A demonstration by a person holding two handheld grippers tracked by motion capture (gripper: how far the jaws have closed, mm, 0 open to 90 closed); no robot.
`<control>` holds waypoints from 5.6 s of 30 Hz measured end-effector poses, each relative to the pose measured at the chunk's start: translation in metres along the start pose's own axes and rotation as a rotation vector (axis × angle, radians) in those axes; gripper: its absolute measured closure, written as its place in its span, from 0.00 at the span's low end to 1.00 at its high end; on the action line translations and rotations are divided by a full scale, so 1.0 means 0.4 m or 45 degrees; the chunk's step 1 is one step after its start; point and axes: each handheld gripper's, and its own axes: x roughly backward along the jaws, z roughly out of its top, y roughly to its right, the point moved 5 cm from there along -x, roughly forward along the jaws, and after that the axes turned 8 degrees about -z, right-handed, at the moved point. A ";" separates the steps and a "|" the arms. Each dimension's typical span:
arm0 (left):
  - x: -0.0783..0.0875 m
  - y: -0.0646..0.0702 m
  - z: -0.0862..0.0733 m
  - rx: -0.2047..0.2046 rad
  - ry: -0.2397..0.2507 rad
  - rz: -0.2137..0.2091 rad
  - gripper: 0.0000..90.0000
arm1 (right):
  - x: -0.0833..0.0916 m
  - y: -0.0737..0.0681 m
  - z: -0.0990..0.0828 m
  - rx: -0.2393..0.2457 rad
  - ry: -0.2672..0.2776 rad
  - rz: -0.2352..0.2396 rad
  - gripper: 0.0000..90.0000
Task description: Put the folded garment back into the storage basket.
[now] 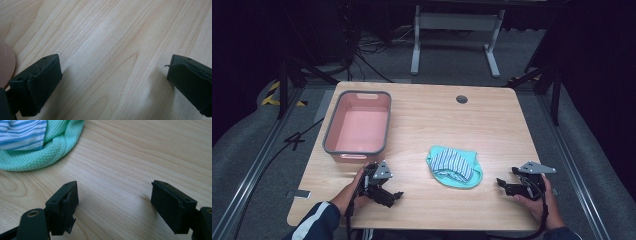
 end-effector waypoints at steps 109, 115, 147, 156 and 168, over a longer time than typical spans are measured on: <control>-0.190 -0.015 0.268 -0.038 -0.007 -0.125 0.90 | -0.097 -0.215 0.153 0.173 -0.089 0.204 0.91; -0.183 -0.007 0.268 -0.063 -0.022 -0.123 0.91 | -0.079 -0.220 0.160 0.176 -0.069 0.219 0.91; -0.120 0.005 0.313 -0.115 -0.007 -0.080 0.91 | -0.032 -0.225 0.205 0.150 0.031 0.216 0.92; -0.089 -0.005 0.332 -0.121 0.005 -0.046 0.91 | -0.031 -0.240 0.246 0.157 0.063 0.213 0.92; -0.027 -0.036 0.341 -0.084 0.053 -0.020 0.91 | -0.031 -0.270 0.298 0.161 0.094 0.224 0.92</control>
